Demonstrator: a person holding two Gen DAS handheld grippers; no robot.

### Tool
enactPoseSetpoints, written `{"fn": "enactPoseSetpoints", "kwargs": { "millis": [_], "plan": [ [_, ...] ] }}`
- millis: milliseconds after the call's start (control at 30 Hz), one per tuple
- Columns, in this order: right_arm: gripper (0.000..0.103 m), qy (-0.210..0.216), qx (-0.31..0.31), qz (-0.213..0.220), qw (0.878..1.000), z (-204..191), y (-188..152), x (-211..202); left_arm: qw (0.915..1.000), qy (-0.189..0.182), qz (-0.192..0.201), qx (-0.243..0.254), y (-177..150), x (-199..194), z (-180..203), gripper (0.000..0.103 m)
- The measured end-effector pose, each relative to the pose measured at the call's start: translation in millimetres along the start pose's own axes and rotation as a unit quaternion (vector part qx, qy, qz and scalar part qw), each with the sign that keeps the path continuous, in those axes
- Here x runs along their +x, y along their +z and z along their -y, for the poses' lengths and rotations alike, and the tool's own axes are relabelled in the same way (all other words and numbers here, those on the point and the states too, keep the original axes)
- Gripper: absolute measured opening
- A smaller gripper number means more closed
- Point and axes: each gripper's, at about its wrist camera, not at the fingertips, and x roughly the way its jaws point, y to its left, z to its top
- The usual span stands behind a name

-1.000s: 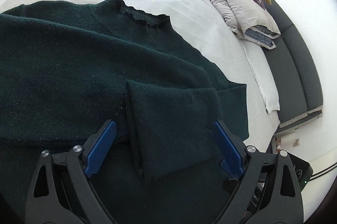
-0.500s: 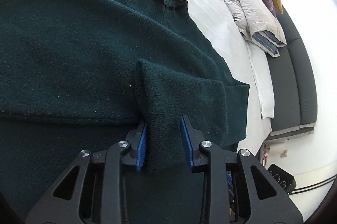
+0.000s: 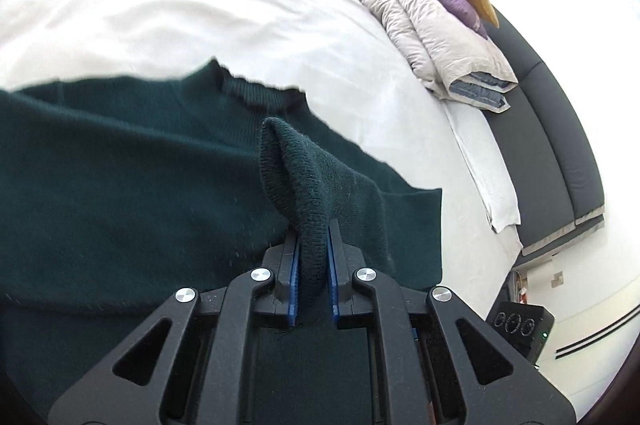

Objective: Fold small clothes

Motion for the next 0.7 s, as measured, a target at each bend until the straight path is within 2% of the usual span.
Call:
{"fn": "enactPoseSetpoints", "kwargs": {
  "millis": [67, 167, 300, 433, 500, 700],
  "plan": [
    [0.062, 0.024, 0.039, 0.022, 0.999, 12, 11, 0, 0.9999, 0.000, 0.010, -0.003, 6, -9, -5, 0.010],
    [0.076, 0.063, 0.135, 0.058, 0.987, 43, 25, 1, 0.9996, 0.002, 0.025, -0.012, 10, -21, -16, 0.010],
    [0.076, 0.071, 0.208, 0.081, 0.972, 69, 32, 9, 0.9984, 0.002, 0.045, -0.034, 19, -35, -36, 0.010],
    [0.076, 0.080, 0.231, 0.119, 0.962, 76, 38, 11, 0.9975, 0.012, 0.055, -0.043, 29, -43, -56, 0.010],
    [0.075, 0.080, 0.242, 0.125, 0.959, 78, 42, 15, 0.9971, 0.017, 0.056, -0.048, 32, -46, -71, 0.010],
    [0.072, 0.055, 0.239, 0.128, 0.961, 75, 44, 17, 0.9968, 0.038, 0.035, -0.061, 21, -33, -109, 0.010]
  ]
}}
